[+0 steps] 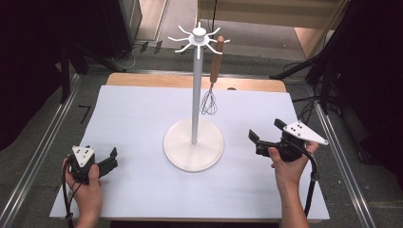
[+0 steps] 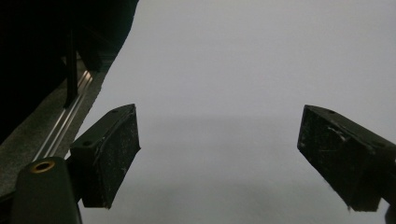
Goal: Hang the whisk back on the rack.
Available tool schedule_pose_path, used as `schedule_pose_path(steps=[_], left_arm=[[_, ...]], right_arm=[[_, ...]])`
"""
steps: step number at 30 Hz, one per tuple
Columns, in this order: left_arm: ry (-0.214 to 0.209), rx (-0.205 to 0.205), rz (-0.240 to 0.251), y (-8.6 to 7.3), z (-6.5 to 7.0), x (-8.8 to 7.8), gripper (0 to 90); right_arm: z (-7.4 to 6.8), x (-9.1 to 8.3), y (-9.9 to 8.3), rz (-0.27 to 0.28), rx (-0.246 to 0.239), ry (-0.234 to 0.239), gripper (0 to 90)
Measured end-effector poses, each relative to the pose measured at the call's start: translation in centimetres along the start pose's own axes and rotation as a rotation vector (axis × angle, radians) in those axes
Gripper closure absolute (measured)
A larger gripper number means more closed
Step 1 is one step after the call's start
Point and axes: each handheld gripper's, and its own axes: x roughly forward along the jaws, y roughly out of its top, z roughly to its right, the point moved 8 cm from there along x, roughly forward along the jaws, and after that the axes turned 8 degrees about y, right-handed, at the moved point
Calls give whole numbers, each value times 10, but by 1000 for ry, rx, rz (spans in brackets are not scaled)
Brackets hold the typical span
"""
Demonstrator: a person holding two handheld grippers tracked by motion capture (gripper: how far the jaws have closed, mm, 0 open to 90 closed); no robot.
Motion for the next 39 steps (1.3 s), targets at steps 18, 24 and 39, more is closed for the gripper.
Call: schedule_pose_path(steps=[18,24,39], left_arm=[[2,3,1,0,0,0,137],[1,3,2,0,0,0,137],[4,6,3,0,0,0,136]], right_arm=[[24,-14,-38,-50,24,-49,0],[30,-18,-53,-68,37,-63,0],[48,-33,-82,-92,69,-100,0]])
